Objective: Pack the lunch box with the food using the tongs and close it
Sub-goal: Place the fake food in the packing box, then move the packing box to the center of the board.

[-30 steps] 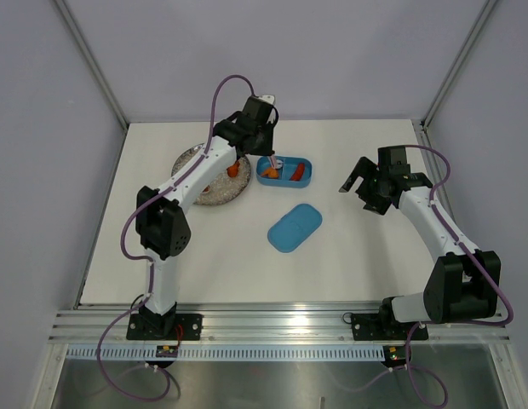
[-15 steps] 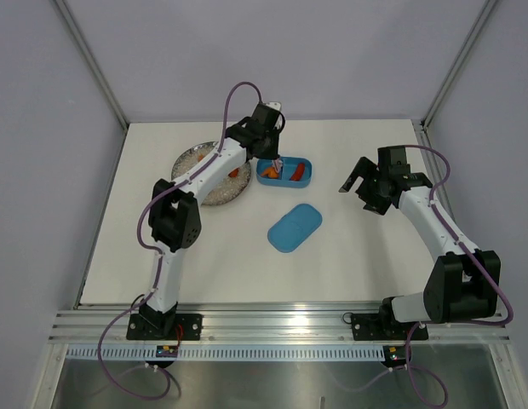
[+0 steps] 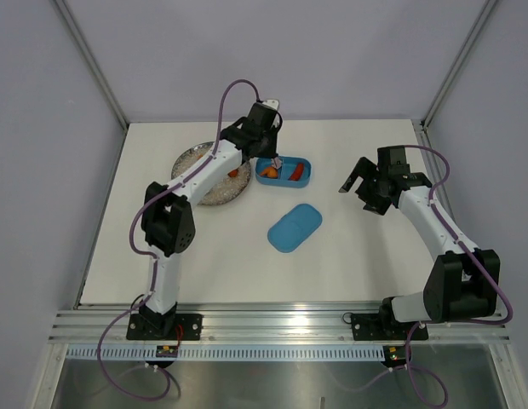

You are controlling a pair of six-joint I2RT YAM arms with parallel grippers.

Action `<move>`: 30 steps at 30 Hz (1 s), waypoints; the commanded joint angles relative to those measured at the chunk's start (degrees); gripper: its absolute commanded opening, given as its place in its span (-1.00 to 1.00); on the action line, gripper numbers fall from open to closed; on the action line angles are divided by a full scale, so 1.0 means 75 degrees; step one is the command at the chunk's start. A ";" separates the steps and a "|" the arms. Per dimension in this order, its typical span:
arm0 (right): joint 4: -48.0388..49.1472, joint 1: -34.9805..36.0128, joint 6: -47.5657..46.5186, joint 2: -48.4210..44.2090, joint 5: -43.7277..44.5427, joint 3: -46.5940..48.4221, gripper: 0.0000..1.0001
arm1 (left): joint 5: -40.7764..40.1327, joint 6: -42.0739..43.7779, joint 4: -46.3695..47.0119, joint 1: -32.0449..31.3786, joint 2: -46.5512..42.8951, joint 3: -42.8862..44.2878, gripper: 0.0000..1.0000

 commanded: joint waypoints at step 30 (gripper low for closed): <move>0.0240 0.0012 0.0024 0.0192 -0.0117 0.0095 0.96 | 0.0148 0.0295 0.0429 0.0245 -0.0174 -0.0063 -1.00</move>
